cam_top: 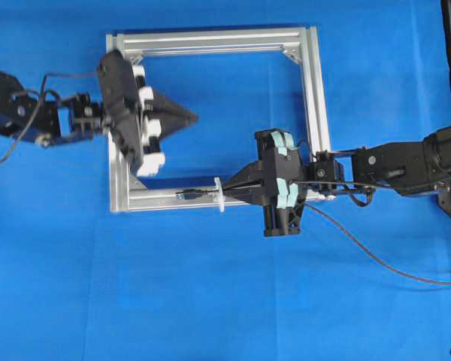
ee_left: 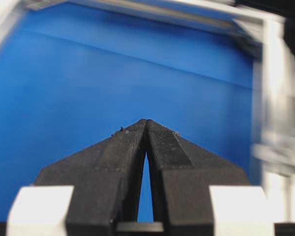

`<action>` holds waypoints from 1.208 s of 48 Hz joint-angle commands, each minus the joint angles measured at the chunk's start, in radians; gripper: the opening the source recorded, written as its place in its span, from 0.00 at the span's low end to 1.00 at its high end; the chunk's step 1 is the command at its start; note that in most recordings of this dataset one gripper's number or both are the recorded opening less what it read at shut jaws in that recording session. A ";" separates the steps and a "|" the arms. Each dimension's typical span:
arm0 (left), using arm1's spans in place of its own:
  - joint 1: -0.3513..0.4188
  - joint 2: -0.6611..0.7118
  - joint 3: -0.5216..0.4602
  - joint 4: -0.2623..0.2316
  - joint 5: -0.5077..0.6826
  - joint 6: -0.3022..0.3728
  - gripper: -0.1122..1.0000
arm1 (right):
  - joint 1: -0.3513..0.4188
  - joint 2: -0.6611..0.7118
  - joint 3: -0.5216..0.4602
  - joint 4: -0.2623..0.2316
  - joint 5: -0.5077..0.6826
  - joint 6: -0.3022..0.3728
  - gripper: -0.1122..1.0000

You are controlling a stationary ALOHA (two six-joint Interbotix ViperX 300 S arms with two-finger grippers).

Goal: Insert the wire through the string loop located in the center.
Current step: 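Move the left gripper to the plug emerging from the loop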

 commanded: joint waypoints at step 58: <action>-0.209 -0.026 -0.017 0.003 -0.005 -0.032 0.71 | 0.002 -0.014 -0.012 -0.002 -0.009 -0.008 0.08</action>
